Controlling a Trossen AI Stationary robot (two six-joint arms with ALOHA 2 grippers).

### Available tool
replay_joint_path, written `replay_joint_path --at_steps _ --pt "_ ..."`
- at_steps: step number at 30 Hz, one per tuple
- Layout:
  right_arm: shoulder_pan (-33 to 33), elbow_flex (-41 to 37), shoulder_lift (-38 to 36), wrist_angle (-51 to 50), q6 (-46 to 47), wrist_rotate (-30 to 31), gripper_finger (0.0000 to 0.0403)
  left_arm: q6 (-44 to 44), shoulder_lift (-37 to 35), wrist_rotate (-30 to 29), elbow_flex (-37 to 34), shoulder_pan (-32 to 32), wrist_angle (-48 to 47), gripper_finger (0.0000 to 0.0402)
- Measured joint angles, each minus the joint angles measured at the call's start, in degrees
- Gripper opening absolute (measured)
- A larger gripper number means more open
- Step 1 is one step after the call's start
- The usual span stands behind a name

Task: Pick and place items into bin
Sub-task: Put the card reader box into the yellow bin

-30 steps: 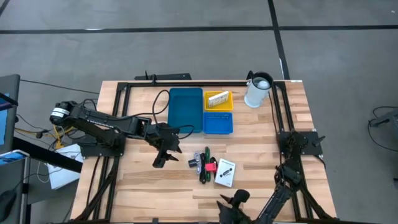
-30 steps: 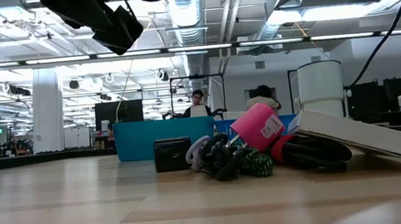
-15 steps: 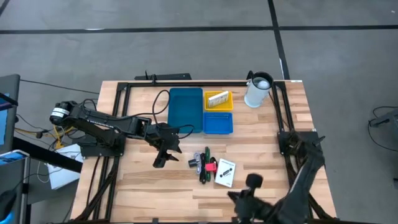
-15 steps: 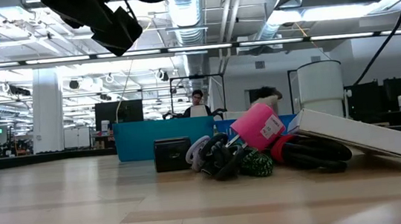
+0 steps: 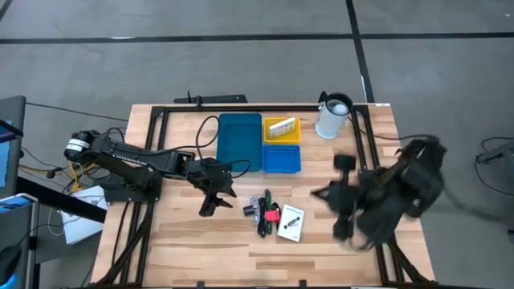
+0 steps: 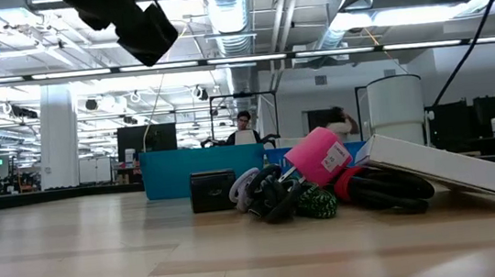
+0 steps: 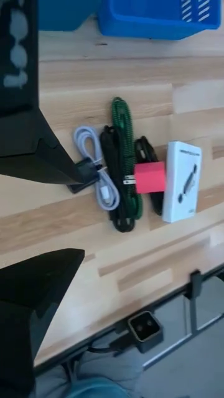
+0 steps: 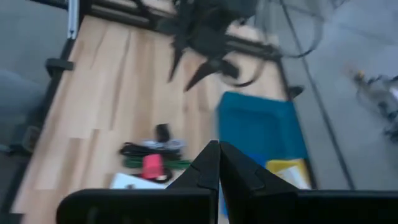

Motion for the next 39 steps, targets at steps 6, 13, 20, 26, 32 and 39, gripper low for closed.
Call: replay_joint_path --at_steps 6,13,20,26,32,39 --pt "-6.8 -0.7 -8.9 0.0 -7.9 -4.1 0.0001 -0.4 0.0 0.1 0.0 -1.9 3.2 0.0169" --pt "-11.9 -12.5 -21.0 0.7 -7.8 -9.1 0.0002 -0.4 0.0 -1.1 0.0 -5.8 9.0 0.0169" --pt "-9.9 -43.2 -35.1 18.3 1.2 -5.9 0.0001 0.4 0.0 -5.4 0.0 -7.5 10.8 0.0169" --pt "-5.3 -68.3 -42.3 38.1 10.9 6.6 0.0001 2.3 0.0 -6.0 0.0 -7.5 11.8 0.0169" --pt "-2.5 -80.4 -43.9 47.7 16.8 11.0 0.0003 2.9 0.0 -5.9 0.0 -7.7 11.5 0.0169" --pt "-4.4 -81.4 -40.7 49.5 14.7 6.3 0.0001 4.2 0.0 -6.0 0.0 -7.7 12.2 0.0169"
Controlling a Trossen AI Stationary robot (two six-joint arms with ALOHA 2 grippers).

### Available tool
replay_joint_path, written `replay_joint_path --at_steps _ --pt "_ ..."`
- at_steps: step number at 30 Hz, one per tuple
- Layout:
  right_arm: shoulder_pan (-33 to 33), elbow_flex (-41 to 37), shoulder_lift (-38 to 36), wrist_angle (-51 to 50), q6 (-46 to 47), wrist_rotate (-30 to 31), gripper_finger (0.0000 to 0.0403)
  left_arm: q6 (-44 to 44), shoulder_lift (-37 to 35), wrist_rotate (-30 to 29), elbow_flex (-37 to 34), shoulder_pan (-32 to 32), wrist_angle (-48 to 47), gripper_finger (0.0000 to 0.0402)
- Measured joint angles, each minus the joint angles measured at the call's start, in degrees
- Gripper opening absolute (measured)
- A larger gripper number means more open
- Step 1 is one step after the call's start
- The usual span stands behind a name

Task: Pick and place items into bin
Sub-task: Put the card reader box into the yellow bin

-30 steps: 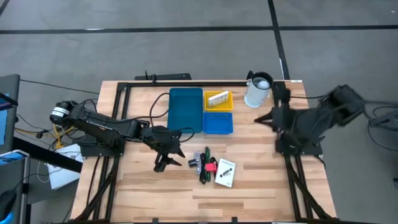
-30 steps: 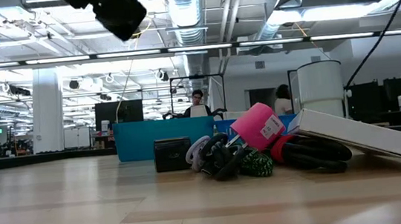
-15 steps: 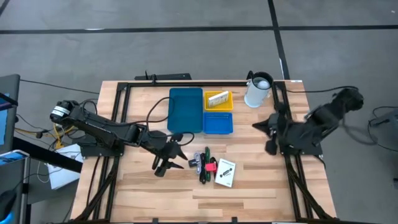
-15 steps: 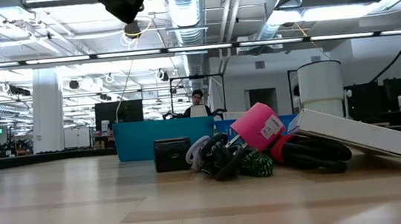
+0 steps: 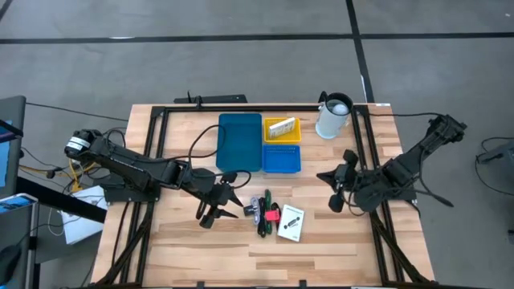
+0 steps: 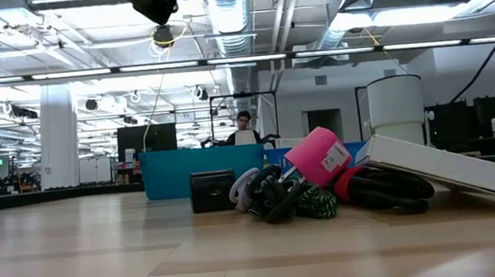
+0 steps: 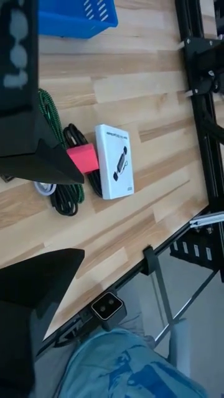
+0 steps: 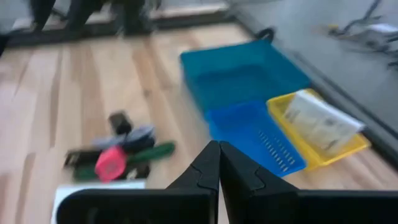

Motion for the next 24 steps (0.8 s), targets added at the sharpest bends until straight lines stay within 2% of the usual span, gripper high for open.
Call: replay_joint_path --at_steps 6,11,17,24 --pt "-2.2 0.0 2.6 3.5 -5.7 -12.6 0.0001 -0.3 0.0 -1.5 0.0 0.0 0.0 0.0169" --pt "-5.4 0.0 5.0 7.5 -5.4 -18.4 0.0019 -0.6 0.0 -1.6 0.0 0.0 0.4 0.0169" --pt "-5.8 0.0 10.0 9.3 -2.9 -21.4 0.009 -0.7 0.0 -3.2 0.0 0.0 0.7 0.0169" --pt "-1.4 0.0 18.2 11.8 4.2 -21.5 0.0194 -0.8 0.0 -3.2 0.0 0.0 0.5 0.0169"
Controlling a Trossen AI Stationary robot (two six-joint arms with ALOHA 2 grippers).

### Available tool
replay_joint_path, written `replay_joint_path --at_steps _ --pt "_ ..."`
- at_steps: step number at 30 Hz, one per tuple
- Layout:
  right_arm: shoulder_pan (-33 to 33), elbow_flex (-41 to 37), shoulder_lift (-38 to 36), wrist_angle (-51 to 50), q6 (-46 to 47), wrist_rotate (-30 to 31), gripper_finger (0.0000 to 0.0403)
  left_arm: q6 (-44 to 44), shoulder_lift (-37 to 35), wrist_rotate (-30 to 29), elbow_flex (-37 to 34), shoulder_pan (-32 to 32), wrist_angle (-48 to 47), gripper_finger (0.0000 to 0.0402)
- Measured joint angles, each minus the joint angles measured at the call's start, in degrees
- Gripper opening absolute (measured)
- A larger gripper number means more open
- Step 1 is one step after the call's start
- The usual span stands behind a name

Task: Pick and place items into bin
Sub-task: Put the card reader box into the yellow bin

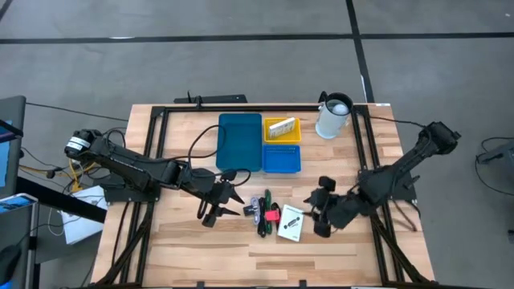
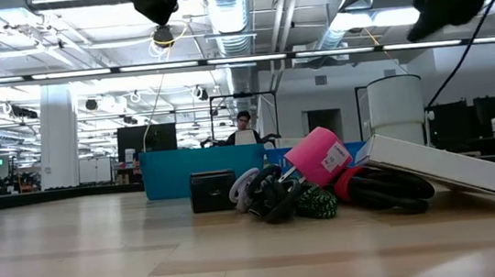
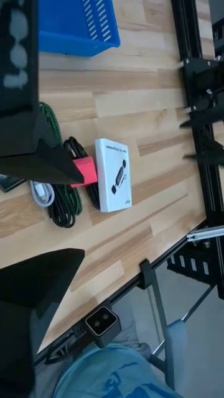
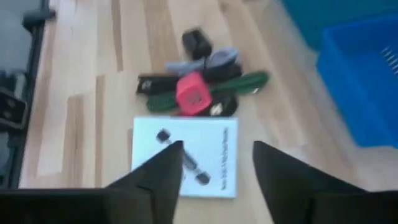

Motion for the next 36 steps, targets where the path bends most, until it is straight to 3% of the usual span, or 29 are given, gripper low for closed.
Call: replay_joint_path --at_steps 10,19,27,36 --pt "1.7 0.0 12.0 9.9 5.7 -1.1 0.0302 -1.2 0.0 0.3 0.0 0.0 -2.1 0.0169" --pt "2.7 0.1 14.0 17.4 11.7 -5.2 0.0355 -1.8 0.0 0.5 0.0 0.0 -2.9 0.0169" --pt "6.2 0.1 14.0 18.1 13.8 -5.5 0.0352 -1.5 0.0 0.5 0.0 0.0 -2.9 0.0169" --pt "9.8 0.1 14.0 11.6 25.5 -5.2 0.0328 -2.1 0.0 0.5 0.0 0.0 -2.9 0.0169"
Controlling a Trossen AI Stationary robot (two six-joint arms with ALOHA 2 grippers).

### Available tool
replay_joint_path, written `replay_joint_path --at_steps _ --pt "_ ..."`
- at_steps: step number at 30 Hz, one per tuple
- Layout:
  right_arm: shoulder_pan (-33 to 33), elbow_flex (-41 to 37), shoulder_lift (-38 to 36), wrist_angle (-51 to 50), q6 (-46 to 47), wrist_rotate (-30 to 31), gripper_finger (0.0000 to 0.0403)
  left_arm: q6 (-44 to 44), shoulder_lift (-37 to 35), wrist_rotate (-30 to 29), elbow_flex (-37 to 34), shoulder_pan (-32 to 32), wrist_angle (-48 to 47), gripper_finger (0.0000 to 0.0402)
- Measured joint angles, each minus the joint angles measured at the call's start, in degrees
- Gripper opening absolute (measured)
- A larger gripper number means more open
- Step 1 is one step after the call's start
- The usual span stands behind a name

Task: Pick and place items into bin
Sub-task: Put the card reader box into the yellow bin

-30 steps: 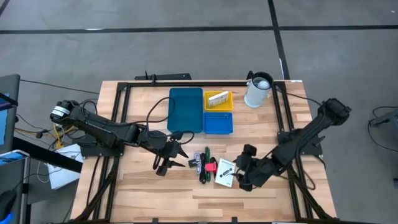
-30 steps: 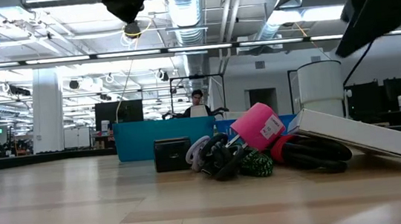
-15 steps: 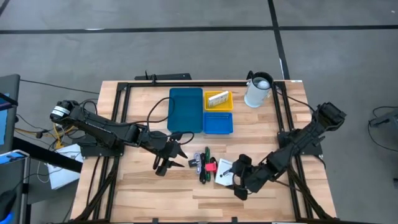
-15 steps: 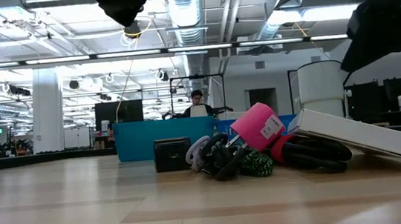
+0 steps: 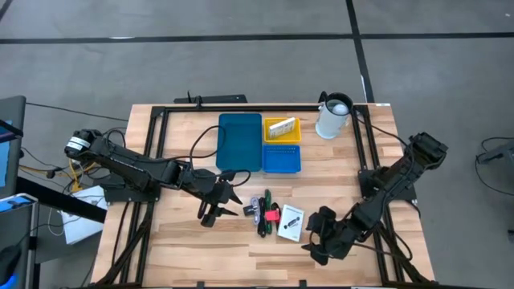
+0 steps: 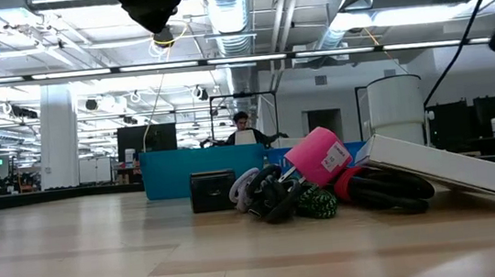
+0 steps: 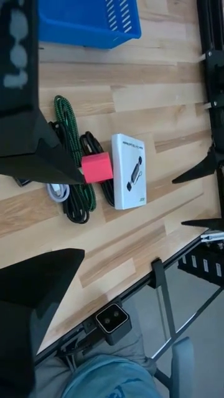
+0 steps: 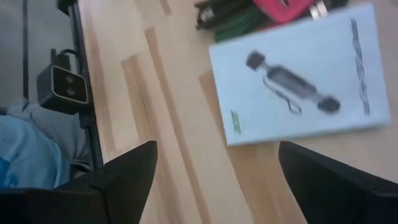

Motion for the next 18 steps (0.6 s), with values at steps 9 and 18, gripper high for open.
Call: replay_joint_path --at_steps 9,18 --pt "2.9 0.0 0.0 2.3 4.0 2.2 0.0327 -1.1 0.0 0.0 0.0 0.0 0.0 0.0169" --pt "1.7 0.0 0.0 11.1 -7.0 3.9 0.0327 -1.4 0.0 0.0 0.0 0.0 0.0 0.0169"
